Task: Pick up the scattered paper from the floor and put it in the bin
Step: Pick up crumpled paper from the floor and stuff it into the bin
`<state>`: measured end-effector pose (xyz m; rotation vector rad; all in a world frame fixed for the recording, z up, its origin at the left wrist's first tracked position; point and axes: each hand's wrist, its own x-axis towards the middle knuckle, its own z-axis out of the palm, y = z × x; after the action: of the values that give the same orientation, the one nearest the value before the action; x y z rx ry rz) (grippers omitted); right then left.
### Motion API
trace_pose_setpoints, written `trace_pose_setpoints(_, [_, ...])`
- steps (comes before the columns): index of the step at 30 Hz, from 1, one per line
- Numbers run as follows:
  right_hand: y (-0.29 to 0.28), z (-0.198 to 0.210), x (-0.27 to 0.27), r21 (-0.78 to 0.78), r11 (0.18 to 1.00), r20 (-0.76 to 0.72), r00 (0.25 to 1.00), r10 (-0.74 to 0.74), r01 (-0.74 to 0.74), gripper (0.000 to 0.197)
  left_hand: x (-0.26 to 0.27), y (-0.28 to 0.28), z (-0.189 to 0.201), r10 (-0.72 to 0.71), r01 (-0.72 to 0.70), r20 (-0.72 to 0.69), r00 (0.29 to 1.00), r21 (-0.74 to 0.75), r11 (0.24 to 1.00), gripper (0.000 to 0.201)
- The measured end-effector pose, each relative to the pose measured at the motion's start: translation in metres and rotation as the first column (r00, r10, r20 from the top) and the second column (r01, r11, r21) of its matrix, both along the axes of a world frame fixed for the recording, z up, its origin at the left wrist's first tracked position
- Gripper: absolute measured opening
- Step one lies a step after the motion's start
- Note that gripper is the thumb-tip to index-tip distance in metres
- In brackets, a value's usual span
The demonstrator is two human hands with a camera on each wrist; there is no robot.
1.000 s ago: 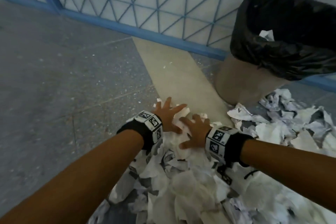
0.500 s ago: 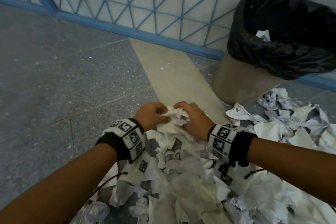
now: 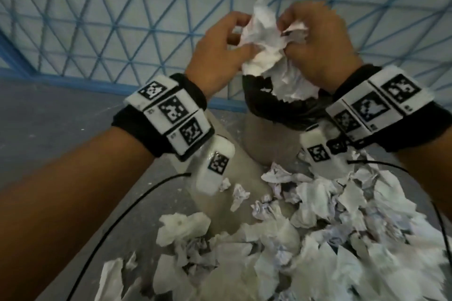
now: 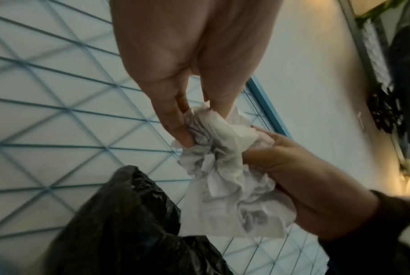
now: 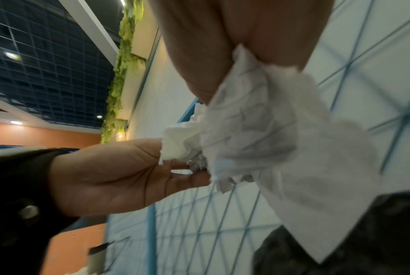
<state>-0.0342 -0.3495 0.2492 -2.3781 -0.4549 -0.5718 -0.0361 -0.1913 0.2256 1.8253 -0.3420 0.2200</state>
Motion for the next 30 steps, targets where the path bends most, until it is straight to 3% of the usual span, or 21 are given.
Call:
trace_pose_setpoints(3, [-0.025, -0.001, 0.026, 0.049, 0.984, 0.058, 0.983, -0.177, 0.174, 0.028, 0.031, -0.040, 0.003, 0.084, -0.098, 0.131, 0.988, 0.102, 0.990, 0.027])
trace_pose_setpoints(5, [-0.036, -0.017, 0.042, 0.029, 0.972, -0.023, 0.972, -0.233, 0.233, 0.027, 0.047, -0.061, -0.009, 0.121, -0.163, 0.173, 0.977, 0.251, 0.954, 0.032])
trace_pose_setpoints(6, [-0.041, -0.029, 0.049, -0.057, 0.970, -0.113, 0.963, -0.243, 0.238, 0.028, 0.054, -0.068, -0.019, 0.089, -0.138, 0.139, 0.986, 0.394, 0.909, 0.033])
trace_pose_setpoints(8, [-0.047, -0.051, 0.060, -0.290, 0.946, -0.333, 0.911, -0.242, 0.146, 0.032, 0.062, -0.078, -0.037, 0.004, 0.008, -0.015, 1.000, 0.758, 0.652, 0.037])
trace_pose_setpoints(9, [-0.048, -0.056, 0.062, -0.352, 0.933, -0.403, 0.887, -0.227, 0.078, 0.034, 0.066, -0.079, -0.043, -0.009, 0.056, -0.059, 0.998, 0.861, 0.506, 0.038])
trace_pose_setpoints(10, [-0.047, -0.057, 0.063, -0.366, 0.930, -0.436, 0.876, -0.208, 0.039, 0.035, 0.069, -0.078, -0.045, -0.010, 0.067, -0.069, 0.998, 0.901, 0.429, 0.039])
trace_pose_setpoints(11, [-0.046, -0.054, 0.063, -0.349, 0.937, -0.444, 0.876, -0.189, 0.026, 0.038, 0.069, -0.075, -0.044, 0.002, 0.061, -0.069, 0.998, 0.900, 0.432, 0.036])
trace_pose_setpoints(13, [-0.041, -0.046, 0.068, -0.279, 0.958, -0.442, 0.878, -0.184, 0.060, 0.048, 0.067, -0.066, -0.036, 0.017, 0.044, -0.061, 0.998, 0.858, 0.512, 0.032])
trace_pose_setpoints(15, [-0.034, -0.041, 0.072, -0.219, 0.970, -0.460, 0.866, -0.197, 0.104, 0.055, 0.062, -0.055, -0.030, 0.028, 0.029, -0.058, 0.998, 0.793, 0.609, 0.044])
trace_pose_setpoints(17, [-0.023, -0.042, 0.070, -0.274, 0.951, -0.449, 0.856, -0.258, 0.143, 0.061, 0.053, -0.038, -0.030, 0.055, -0.024, -0.019, 0.998, 0.724, 0.689, 0.056])
trace_pose_setpoints(19, [-0.008, -0.042, 0.057, -0.338, 0.923, -0.348, 0.887, -0.304, 0.184, 0.064, 0.040, -0.017, -0.039, 0.095, -0.076, 0.004, 0.995, 0.636, 0.768, 0.054])
trace_pose_setpoints(22, [0.025, -0.046, 0.027, -0.287, 0.952, -0.076, 0.988, -0.133, 0.106, 0.054, 0.001, 0.029, -0.061, 0.148, -0.141, 0.022, 0.989, 0.470, 0.871, 0.047])
trace_pose_setpoints(24, [0.062, -0.061, 0.001, -0.244, 0.966, -0.019, 0.997, 0.079, -0.081, 0.045, -0.033, 0.067, -0.084, 0.199, -0.181, 0.006, 0.980, 0.440, 0.880, 0.041])
trace_pose_setpoints(26, [0.103, -0.093, -0.029, -0.243, 0.910, -0.152, 0.940, 0.306, -0.336, 0.032, -0.072, 0.110, -0.116, 0.273, -0.148, -0.157, 0.949, 0.543, 0.826, 0.034])
trace_pose_setpoints(27, [0.121, -0.114, -0.045, -0.261, 0.849, -0.281, 0.877, 0.390, -0.460, 0.026, -0.095, 0.132, -0.135, 0.310, -0.080, -0.280, 0.909, 0.613, 0.786, 0.034])
trace_pose_setpoints(28, [0.136, -0.135, -0.062, -0.279, 0.774, -0.430, 0.795, 0.428, -0.568, 0.024, -0.119, 0.152, -0.152, 0.341, 0.008, -0.393, 0.854, 0.666, 0.746, 0.036])
trace_pose_setpoints(30, [0.155, -0.177, -0.092, -0.281, 0.633, -0.718, 0.596, 0.360, -0.721, 0.039, -0.168, 0.184, -0.181, 0.389, 0.181, -0.567, 0.726, 0.703, 0.688, 0.047])
